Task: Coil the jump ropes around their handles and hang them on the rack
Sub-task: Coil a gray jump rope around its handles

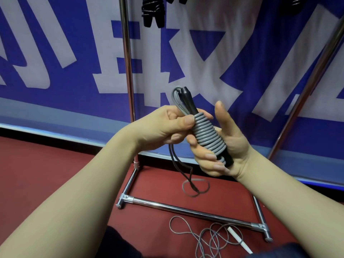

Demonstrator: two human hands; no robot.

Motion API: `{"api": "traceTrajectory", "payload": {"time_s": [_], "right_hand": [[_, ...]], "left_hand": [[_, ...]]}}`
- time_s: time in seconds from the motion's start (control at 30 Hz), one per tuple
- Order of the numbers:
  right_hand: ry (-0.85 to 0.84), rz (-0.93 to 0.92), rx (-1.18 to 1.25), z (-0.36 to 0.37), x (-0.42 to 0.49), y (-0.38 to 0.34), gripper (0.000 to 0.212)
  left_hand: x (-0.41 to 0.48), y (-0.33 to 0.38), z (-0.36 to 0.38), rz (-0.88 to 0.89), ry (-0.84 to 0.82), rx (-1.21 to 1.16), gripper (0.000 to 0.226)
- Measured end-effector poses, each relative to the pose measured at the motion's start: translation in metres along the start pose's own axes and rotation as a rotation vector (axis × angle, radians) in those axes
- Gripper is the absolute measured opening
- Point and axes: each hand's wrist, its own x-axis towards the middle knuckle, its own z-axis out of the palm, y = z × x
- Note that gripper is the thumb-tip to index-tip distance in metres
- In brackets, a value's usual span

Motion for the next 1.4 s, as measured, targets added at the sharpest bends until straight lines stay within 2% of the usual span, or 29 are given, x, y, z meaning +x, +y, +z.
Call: {"api": "traceTrajectory", "payload": {"time_s": [0.07,0.17,0.27,0.37,0.47,0.67,0.77,0.93,1.0,1.1,1.23,1.33,1.4], "right_hand": [[0.074,0.01,-0.029,-0.001,-0.001,-0.002,0.065],[0.39,0.044,-0.236,0.008,0.0,-0.002,0.071],[0.658,-0.038,-0.419,0.017,0.009,0.0,0.06],[0.752,-0.195,-0.463,0.018,0.017,0.002,0.047],[0.84,-0.26,-0.54,0.014,0.02,0.005,0.033],[0.871,-0.243,-0.457,0.007,0.021,0.011,0.055],[0.876,-0.261,-0.439,0.007,0.021,0.01,0.058],[0.832,-0.201,-0.523,0.003,0.011,0.001,0.065],[0.819,-0.195,-0.585,0.0,0.007,0.0,0.066],[0.847,-0.161,-0.616,-0.002,0.005,-0.001,0.062],[0.839,-0.17,-0.54,0.0,0.002,-0.003,0.058],[0.753,-0.186,-0.408,0.005,-0.002,-0.007,0.059],[0.652,-0.162,-0.319,0.009,-0.003,-0.008,0.063]], "left_hand": [[-0.002,-0.002,-0.002,0.003,0.067,-0.052,0.029],[-0.004,-0.002,0.001,-0.035,0.242,0.013,0.026],[-0.004,0.0,0.002,-0.092,0.476,0.131,0.039],[-0.002,-0.001,0.002,-0.102,0.647,0.203,0.051],[0.001,-0.001,0.004,-0.122,0.768,0.303,0.055],[0.011,-0.006,0.026,-0.104,0.91,0.577,0.063],[0.014,-0.004,0.028,-0.149,0.822,0.486,0.055],[0.001,-0.005,0.004,-0.149,0.314,0.125,0.03],[-0.004,-0.007,-0.001,-0.152,0.198,0.035,0.019],[-0.007,-0.005,-0.006,-0.172,0.195,0.029,0.015],[-0.008,0.002,-0.007,-0.154,0.3,0.174,0.027],[-0.006,0.003,-0.004,-0.117,0.347,0.171,0.032],[-0.005,0.003,-0.003,-0.074,0.354,0.128,0.024]]}}
